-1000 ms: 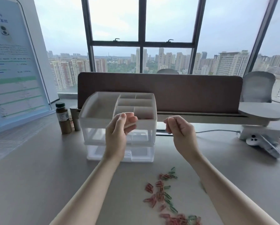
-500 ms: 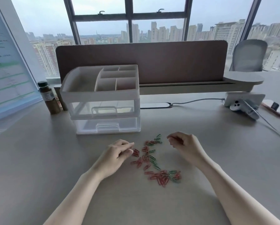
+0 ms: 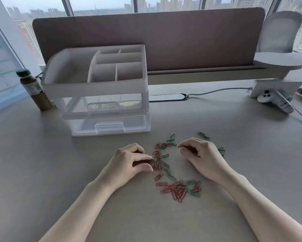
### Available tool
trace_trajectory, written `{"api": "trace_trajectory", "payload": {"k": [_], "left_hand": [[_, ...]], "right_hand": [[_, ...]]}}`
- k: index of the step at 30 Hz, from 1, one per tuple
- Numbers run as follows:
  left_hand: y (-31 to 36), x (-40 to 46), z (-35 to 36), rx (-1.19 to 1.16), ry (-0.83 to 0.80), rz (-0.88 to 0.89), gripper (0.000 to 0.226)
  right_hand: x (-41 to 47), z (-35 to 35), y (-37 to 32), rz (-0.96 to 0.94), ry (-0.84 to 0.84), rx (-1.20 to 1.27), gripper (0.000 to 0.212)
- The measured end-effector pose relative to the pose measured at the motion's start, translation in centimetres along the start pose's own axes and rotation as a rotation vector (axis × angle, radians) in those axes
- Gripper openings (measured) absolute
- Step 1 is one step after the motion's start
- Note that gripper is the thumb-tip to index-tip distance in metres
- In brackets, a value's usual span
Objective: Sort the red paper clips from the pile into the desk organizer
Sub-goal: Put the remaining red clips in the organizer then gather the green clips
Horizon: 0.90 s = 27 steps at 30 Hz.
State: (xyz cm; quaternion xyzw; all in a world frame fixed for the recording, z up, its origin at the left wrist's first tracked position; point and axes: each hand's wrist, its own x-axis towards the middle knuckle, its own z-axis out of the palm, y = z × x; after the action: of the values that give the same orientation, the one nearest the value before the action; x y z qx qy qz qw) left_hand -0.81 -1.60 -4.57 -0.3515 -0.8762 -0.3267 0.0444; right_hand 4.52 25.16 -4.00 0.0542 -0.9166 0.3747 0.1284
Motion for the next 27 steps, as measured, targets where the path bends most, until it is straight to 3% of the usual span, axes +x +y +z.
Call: {"api": "trace_trajectory", "payload": {"k": [3,7,13,17,20,27], "left_hand": [[0.3,0.4,-0.1,-0.040,0.030,0.013,0.019],[0.5,0.5,0.0,0.000,0.014,0.032,0.009],[0.8,0.0,0.8,0.181,0.010,0.003,0.010],[0.9,-0.1,0.8,0.213,0.013,-0.007,0.009],[1.3,-0.3,0.6,0.206,0.026,-0.026,0.004],[1.2,-0.4,0.4,0.157,0.030,-0.077,0.003]], "right_hand": [[0.1,0.2,-0.5,-0.030,-0.041,-0.001,0.014],[0.4,0.6,-0.8,-0.066,-0.083,-0.026,0.017],[0.0,0.8,-1.2,-0.180,-0.155,-0.022,0.022],[-0.9,0.8,-1.3,-0.242,-0.271,-0.052,0.034],[-1.0,1.0,-1.4,-0.233,-0.268,-0.054,0.040],[-0.8,0.8,-1.3,-0.216,-0.294,-0.023,0.023]]}}
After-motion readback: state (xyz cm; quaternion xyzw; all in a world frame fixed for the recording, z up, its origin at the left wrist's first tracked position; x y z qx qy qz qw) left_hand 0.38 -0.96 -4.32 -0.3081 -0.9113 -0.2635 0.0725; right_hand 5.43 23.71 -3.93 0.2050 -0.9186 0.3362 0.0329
